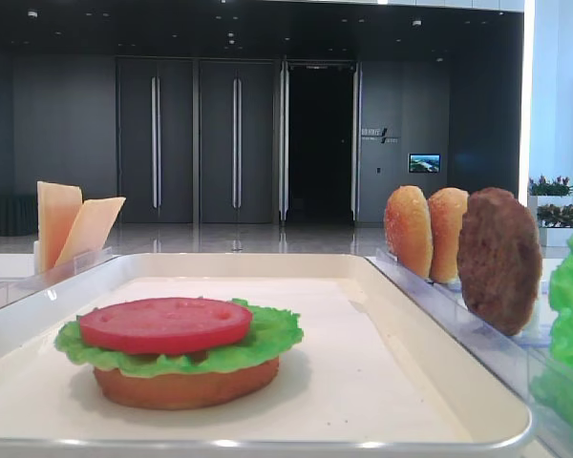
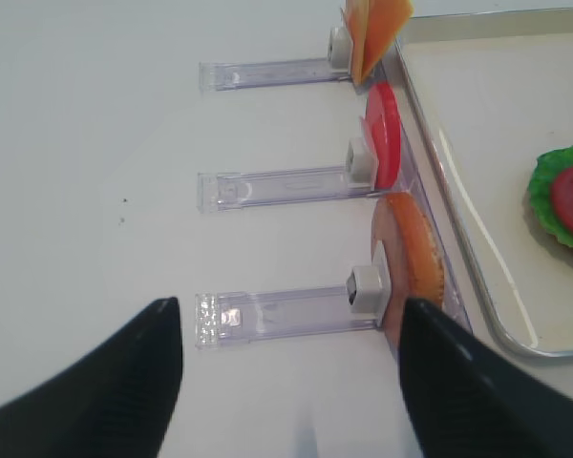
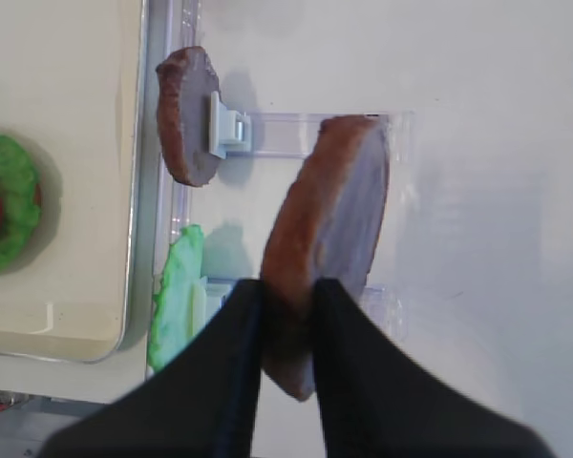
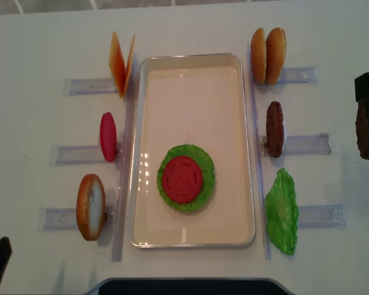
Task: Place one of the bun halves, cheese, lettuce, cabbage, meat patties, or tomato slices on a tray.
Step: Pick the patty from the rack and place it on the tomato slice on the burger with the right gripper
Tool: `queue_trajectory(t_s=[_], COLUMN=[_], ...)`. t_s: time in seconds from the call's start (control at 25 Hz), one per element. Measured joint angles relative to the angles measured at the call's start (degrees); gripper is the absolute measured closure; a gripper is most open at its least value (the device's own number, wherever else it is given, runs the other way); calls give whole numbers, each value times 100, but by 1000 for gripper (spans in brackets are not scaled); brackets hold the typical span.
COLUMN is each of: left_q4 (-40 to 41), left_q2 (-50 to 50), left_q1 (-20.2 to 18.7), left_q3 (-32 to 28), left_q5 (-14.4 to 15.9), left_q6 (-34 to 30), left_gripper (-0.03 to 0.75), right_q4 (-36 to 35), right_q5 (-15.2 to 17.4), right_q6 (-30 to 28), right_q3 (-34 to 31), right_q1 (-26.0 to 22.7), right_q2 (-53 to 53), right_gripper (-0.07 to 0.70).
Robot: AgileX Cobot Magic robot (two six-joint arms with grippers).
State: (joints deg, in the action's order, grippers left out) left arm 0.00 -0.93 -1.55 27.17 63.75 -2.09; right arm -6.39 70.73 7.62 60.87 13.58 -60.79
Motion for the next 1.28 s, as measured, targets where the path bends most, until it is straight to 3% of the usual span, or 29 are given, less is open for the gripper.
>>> queue_trajectory(t_s=[0.28, 0.44, 0.92, 1.28], left_q4=[0, 0, 0, 0], left_q2=[0, 0, 0, 0], left_q1=[0, 0, 0, 0], left_q3=[0, 0, 0, 0], left_q5=[0, 0, 0, 0], left_q6=[0, 0, 0, 0], left_gripper=[181, 181, 181, 181], right_q4=[-436, -1022, -3369, -5724], right_q5=[0, 0, -13, -47], right_q6=[-339, -688, -1732, -2921], right_q3=[-29, -29, -67, -888], right_q1=[0, 0, 0, -42], right_q2=[35, 35, 35, 35], right_gripper=[485, 485, 485, 485])
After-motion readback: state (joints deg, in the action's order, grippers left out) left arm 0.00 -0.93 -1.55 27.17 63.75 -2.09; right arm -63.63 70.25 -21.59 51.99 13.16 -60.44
